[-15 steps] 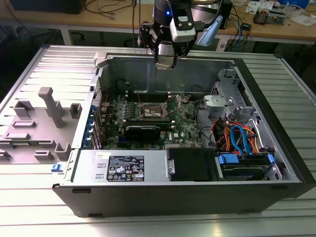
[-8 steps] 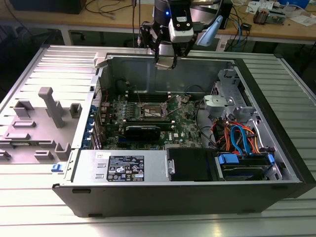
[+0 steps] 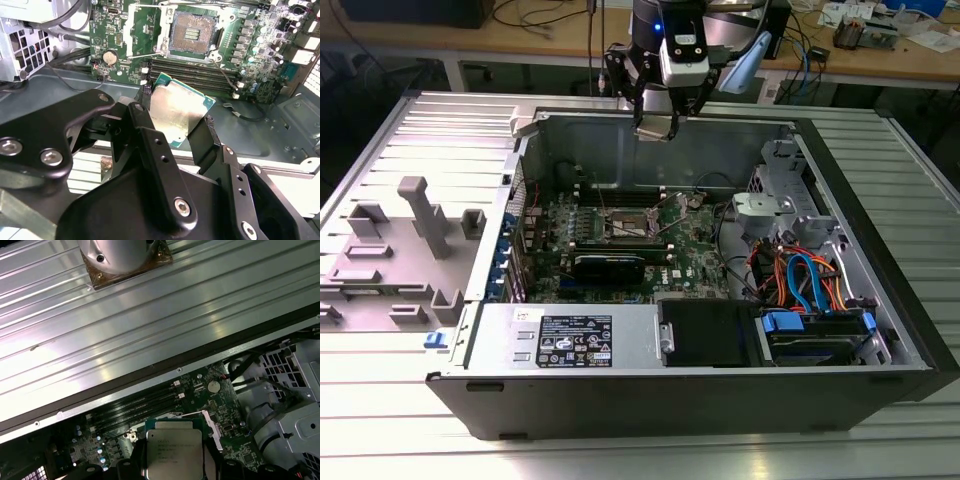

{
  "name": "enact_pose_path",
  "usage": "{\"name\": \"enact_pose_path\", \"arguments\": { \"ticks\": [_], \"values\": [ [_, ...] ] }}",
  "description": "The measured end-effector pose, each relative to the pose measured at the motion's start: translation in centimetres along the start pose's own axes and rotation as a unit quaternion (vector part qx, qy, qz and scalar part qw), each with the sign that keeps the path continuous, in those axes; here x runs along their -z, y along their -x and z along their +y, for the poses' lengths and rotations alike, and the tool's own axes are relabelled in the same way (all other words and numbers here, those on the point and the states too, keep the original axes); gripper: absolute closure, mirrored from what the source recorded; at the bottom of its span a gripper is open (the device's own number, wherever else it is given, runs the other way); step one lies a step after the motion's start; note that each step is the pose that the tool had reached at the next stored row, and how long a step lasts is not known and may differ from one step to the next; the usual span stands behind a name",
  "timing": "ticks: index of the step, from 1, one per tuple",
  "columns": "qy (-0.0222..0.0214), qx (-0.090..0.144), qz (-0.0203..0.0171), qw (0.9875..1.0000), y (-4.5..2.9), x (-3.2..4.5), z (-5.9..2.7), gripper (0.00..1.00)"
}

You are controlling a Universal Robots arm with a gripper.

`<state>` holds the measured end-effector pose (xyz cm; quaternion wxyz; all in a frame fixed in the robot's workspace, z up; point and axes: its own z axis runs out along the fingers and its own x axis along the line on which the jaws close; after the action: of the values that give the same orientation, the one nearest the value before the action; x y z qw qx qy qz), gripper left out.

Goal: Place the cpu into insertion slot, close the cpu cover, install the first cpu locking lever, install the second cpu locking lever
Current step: 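Place the cpu into insertion slot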

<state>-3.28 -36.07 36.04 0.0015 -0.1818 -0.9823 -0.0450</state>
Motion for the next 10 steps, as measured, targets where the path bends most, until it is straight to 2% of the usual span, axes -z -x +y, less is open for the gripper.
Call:
{"name": "enact_pose_path", "arguments": {
  "ticks": [10],
  "values": [
    [0.0001, -0.004, -0.0003, 1.0, 0.02, -0.01, -0.07, 0.45]
  ]
}}
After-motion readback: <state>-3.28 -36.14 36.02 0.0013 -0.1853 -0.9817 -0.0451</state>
